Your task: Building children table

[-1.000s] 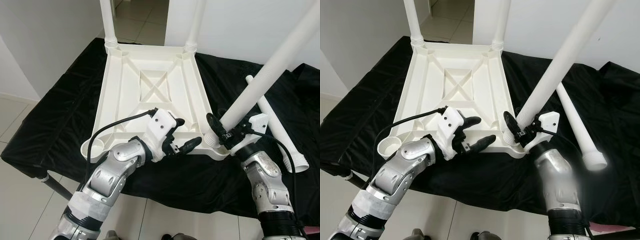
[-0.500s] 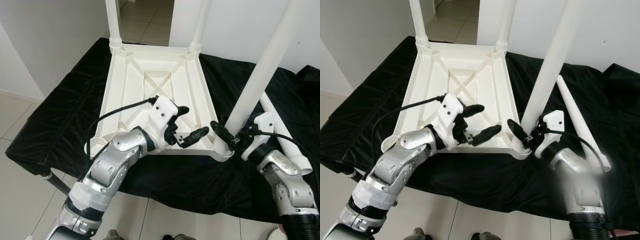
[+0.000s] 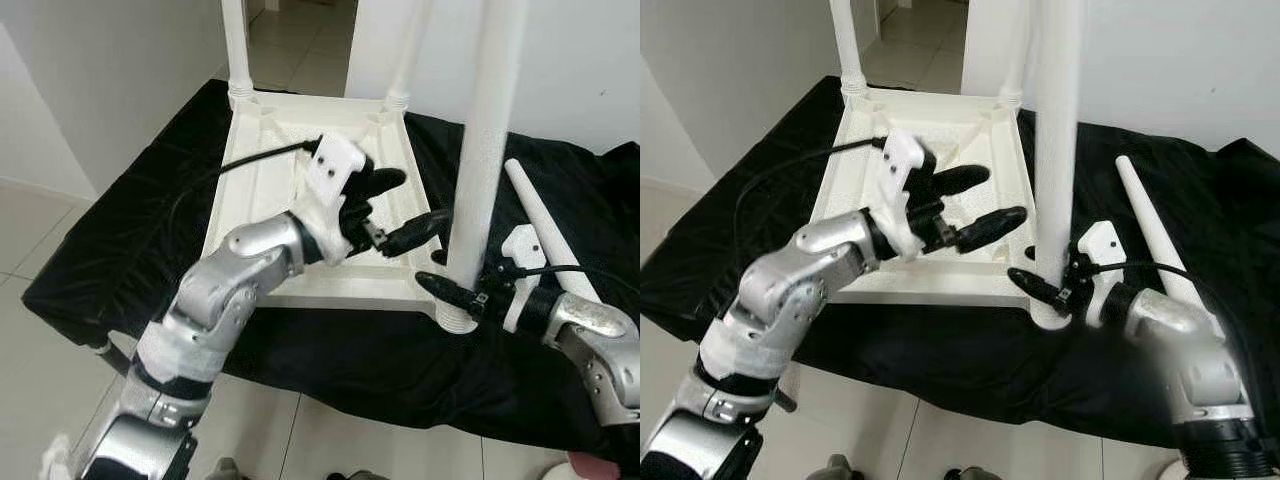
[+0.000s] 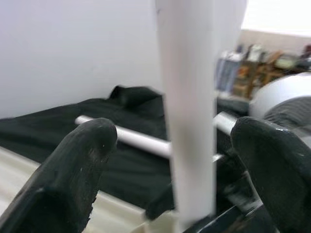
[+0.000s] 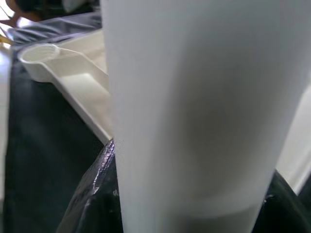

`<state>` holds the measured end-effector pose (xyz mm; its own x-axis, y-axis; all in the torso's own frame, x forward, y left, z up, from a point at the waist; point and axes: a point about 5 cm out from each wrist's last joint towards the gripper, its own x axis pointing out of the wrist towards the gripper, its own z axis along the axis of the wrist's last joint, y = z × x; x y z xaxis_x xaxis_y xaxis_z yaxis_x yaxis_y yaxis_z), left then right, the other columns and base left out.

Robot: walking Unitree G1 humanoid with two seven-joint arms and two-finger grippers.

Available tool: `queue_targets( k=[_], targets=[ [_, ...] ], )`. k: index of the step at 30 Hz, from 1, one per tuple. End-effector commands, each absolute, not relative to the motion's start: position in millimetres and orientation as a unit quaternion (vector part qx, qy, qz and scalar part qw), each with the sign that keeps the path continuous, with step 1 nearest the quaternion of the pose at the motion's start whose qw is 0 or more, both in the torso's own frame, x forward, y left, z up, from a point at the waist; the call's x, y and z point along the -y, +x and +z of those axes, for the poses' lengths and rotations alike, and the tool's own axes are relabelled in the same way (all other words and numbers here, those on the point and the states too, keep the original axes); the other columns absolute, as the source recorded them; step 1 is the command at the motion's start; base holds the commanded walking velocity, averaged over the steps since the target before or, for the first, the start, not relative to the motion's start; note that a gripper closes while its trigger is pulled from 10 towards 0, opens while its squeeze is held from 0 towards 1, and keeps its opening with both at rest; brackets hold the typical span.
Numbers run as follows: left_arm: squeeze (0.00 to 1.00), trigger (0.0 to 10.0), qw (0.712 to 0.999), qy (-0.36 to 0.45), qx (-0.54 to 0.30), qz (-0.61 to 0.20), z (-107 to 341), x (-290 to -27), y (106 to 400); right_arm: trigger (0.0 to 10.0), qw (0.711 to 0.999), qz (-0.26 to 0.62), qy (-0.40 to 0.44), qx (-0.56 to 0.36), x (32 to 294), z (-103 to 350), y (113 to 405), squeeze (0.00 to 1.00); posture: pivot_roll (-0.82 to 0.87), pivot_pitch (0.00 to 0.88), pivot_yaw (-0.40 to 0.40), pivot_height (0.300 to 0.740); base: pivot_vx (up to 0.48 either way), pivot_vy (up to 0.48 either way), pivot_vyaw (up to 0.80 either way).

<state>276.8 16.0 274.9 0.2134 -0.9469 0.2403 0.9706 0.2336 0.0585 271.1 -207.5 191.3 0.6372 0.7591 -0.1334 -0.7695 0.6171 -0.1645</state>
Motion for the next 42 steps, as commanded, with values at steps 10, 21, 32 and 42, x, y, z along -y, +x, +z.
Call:
queue_targets(
  k=[10,21,32,42],
  targets=[
    [0.0,10.0,0.627,-0.082,0.102,-0.768,292,-10,253,10.0,0.863,0.494,-0.101,-0.031,197,197,262,0.0,0.0,0.042,-0.063,0.74,0.0,0.0,0.0],
    [0.0,10.0,0.613,-0.137,0.096,-0.772,313,0,260,10.0,0.847,0.521,-0.099,-0.037,189,198,259,0.0,-0.01,0.053,-0.058,0.74,0.0,0.0,0.0],
    [0.0,3.5,0.638,-0.149,0.069,-0.752,320,1,279,10.0,0.837,0.538,-0.093,-0.041,179,195,257,0.0,-0.01,0.072,-0.056,0.74,0.0,0.0,0.0],
    [0.0,0.0,0.648,-0.141,0.068,-0.746,324,0,283,10.0,0.84,0.534,-0.091,-0.038,180,198,260,0.0,-0.01,0.082,-0.052,0.74,0.0,0.0,0.0]
  ],
)
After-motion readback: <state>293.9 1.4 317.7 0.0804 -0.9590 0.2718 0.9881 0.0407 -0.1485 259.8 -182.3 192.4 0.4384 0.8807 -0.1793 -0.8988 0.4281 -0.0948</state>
